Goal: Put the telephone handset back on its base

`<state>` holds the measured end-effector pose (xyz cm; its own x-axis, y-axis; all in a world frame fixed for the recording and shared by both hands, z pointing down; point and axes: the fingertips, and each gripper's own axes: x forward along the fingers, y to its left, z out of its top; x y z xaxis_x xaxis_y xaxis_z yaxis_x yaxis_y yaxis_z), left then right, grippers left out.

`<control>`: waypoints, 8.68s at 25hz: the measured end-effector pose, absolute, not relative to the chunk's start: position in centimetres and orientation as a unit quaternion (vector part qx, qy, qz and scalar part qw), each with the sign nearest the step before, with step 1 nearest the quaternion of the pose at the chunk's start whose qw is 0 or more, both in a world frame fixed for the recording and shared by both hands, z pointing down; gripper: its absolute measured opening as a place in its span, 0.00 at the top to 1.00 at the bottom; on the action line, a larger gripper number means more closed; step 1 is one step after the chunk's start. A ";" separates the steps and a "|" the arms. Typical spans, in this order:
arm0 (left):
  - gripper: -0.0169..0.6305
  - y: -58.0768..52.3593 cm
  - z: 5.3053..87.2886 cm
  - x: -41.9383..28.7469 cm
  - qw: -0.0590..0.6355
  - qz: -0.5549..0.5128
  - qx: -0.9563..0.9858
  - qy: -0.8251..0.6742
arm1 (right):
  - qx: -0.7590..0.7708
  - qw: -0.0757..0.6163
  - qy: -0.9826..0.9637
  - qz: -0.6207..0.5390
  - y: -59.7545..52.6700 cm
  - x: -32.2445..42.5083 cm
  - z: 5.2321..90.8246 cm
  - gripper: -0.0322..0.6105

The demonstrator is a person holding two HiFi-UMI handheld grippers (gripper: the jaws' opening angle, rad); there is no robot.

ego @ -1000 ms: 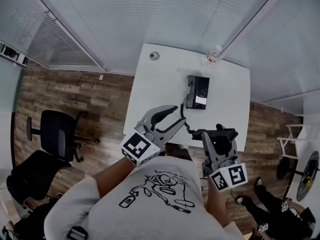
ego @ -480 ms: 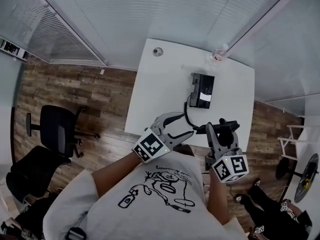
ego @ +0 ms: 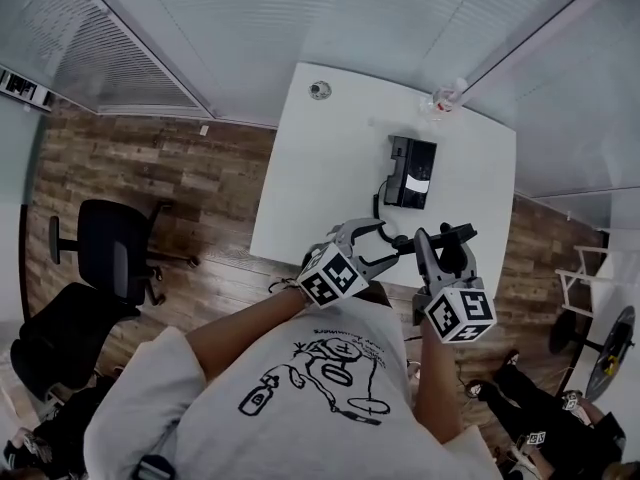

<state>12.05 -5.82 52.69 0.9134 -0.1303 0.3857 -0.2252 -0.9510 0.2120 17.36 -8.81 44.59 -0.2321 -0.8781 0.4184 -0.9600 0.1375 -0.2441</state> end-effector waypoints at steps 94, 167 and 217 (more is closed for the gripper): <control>0.86 -9.7 69.9 17.5 -0.095 0.378 0.912 -0.129 | 0.640 0.210 -0.668 0.316 -23.1 19.1 65.7 0.63; 0.91 -13.6 56.3 11.6 0.039 0.239 0.949 -0.201 | 0.605 0.179 -0.755 0.178 -16.8 21.8 51.7 0.80; 0.95 -9.2 29.6 18.0 0.109 0.031 0.945 -0.308 | 0.506 0.053 -0.858 0.068 -6.4 25.9 25.9 0.90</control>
<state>17.97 -9.19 29.60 0.8084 -0.5752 0.1254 -0.5886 -0.7864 0.1874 25.89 -6.35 25.85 -0.4817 -0.8617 0.1593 -0.8760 0.4782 -0.0626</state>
